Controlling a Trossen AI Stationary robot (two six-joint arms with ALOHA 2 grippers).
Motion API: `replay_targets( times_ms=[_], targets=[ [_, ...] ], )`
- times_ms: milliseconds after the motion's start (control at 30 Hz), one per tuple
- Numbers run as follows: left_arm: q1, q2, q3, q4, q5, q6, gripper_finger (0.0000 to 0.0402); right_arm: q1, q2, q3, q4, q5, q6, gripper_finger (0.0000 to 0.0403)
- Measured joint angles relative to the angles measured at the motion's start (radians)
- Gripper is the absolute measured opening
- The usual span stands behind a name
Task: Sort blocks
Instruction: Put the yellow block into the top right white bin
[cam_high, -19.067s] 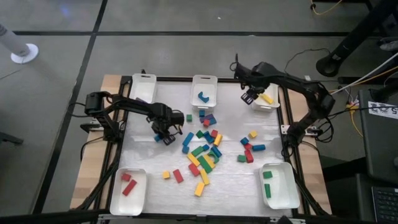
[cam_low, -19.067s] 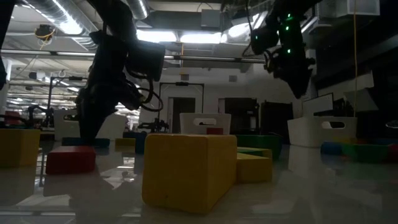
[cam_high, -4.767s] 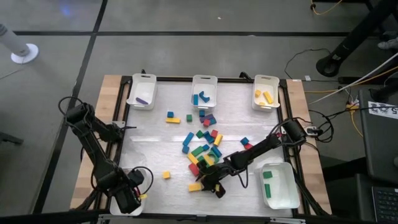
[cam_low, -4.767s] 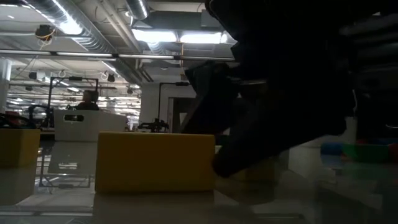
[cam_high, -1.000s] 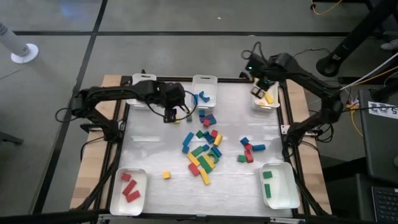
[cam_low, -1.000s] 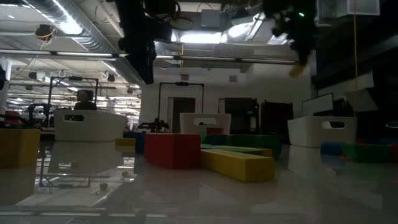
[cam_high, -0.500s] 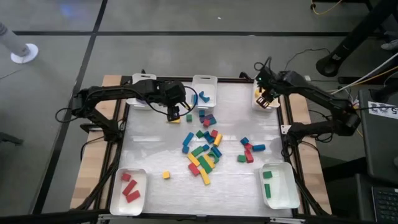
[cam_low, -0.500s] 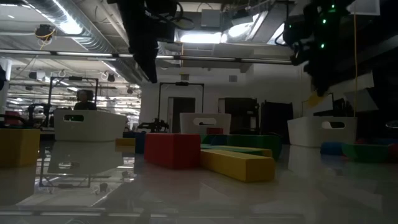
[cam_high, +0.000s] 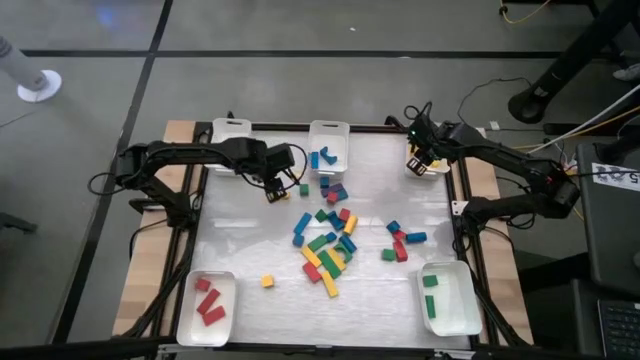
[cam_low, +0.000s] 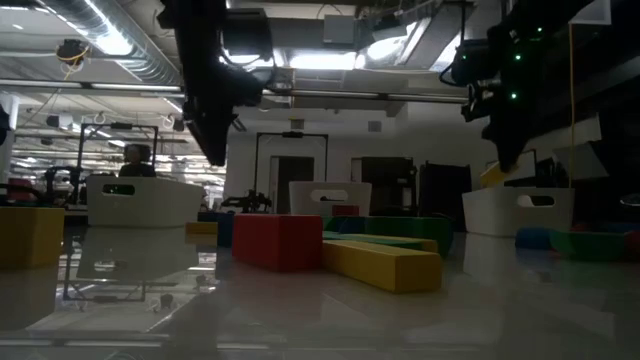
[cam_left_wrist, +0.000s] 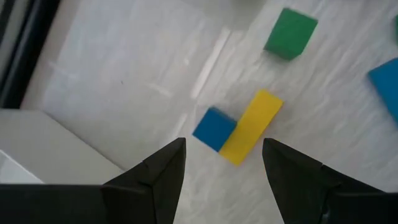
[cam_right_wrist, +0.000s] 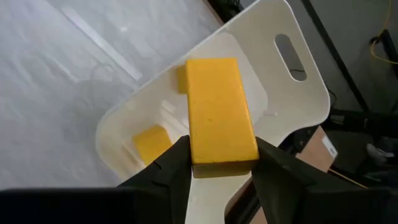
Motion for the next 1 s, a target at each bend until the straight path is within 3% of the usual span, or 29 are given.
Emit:
replay_targets(
  times_ms=[167, 567, 767, 1000],
  targets=[
    [0.000, 0.000, -0.032, 0.004, 0.000, -0.081, 0.0203, 0.000, 0.000, -0.004, 0.004, 0.000, 0.000, 0.0152],
    [0.001, 0.001, -0.109, 0.125, -0.018, -0.461, 0.0203, 0.000, 0.000, -0.004, 0.005, 0.041, 0.056, 0.0152],
    [0.002, 0.001, -0.167, 0.146, -0.056, -0.515, 0.0203, 0.000, 0.000, -0.004, 0.006, 0.085, 0.056, 0.0152],
    [0.002, 0.002, -0.205, 0.201, -0.057, -0.545, 0.0203, 0.000, 0.000, -0.004, 0.008, 0.044, 0.055, 0.0152]
  ],
)
